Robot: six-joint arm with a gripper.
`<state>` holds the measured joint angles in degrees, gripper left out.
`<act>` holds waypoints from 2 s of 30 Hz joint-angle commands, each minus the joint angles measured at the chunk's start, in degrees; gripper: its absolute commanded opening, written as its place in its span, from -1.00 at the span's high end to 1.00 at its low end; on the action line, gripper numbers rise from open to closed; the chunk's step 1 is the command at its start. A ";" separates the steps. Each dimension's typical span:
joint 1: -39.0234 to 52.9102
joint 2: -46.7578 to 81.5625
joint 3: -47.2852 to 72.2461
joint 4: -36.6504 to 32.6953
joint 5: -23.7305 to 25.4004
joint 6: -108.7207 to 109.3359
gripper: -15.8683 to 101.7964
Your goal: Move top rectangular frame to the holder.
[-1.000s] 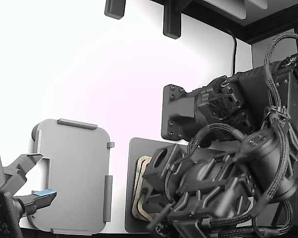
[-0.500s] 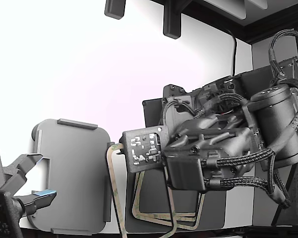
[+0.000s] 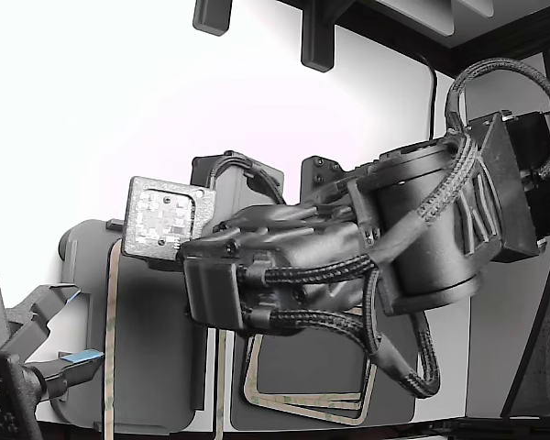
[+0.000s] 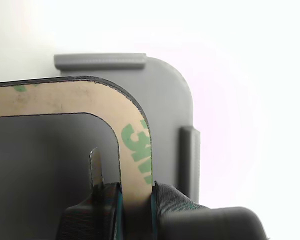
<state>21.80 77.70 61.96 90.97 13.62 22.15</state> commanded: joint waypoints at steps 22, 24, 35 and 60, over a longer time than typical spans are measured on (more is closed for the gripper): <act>-4.04 -1.23 6.77 -7.56 -0.88 -1.32 0.91; -4.04 -1.49 6.68 -7.56 -0.88 -1.49 0.91; -4.39 -1.76 6.86 -7.91 -0.88 -2.11 0.91; -4.92 -1.93 9.14 -9.05 -1.58 -2.81 0.91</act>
<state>17.75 74.53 72.07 82.09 11.95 19.51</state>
